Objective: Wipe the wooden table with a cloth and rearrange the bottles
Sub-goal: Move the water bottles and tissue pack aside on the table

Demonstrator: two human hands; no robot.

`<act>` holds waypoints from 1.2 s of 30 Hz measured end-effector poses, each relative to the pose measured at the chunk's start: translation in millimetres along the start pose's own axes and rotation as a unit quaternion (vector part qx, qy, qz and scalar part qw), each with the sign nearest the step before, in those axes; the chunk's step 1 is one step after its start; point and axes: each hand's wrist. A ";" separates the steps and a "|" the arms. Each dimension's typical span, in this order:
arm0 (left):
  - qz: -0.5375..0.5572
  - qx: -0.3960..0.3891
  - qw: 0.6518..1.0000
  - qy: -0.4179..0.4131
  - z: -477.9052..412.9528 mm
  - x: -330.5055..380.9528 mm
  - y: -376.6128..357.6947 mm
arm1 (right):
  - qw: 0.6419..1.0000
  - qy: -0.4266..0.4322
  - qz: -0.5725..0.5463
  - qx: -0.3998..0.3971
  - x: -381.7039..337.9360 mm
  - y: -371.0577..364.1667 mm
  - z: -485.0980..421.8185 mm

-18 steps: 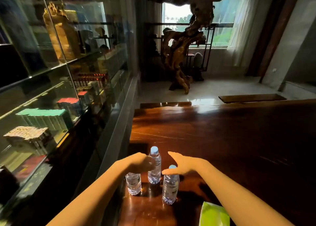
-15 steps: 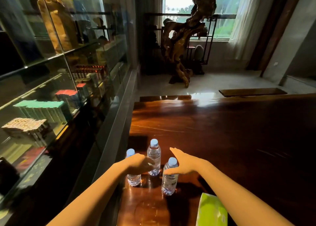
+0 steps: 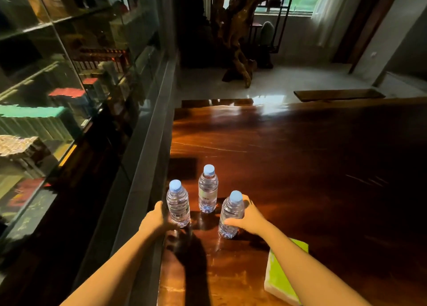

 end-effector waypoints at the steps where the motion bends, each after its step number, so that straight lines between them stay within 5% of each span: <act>1: 0.100 0.006 0.995 -0.030 -4.1 -0.4 -0.3 | 1.000 0.003 -0.016 0.004 1.4 -4.4 -2.3; 3: 0.254 0.001 0.962 -0.101 -10.2 -1.1 -1.5 | 0.999 0.012 -0.047 0.021 1.5 -13.1 -3.9; 7: 0.311 -0.010 0.936 -0.163 -21.8 -0.4 -11.7 | 0.994 0.029 -0.094 0.054 6.3 -27.1 -4.9; 22: 0.253 0.069 0.955 -0.136 -6.5 34.7 -50.0 | 0.984 0.073 -0.153 0.047 1.6 -10.2 -13.5; 36: 0.293 0.070 0.935 -0.190 5.3 234.2 -135.4 | 0.987 0.130 -0.093 0.015 58.9 171.0 11.7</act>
Point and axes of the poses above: each hand's wrist, its own z-axis away from the middle knuckle, its own y-axis out of the back of the hand, x = y × z, and after that the axes turned 9 degrees about -x, right-handed
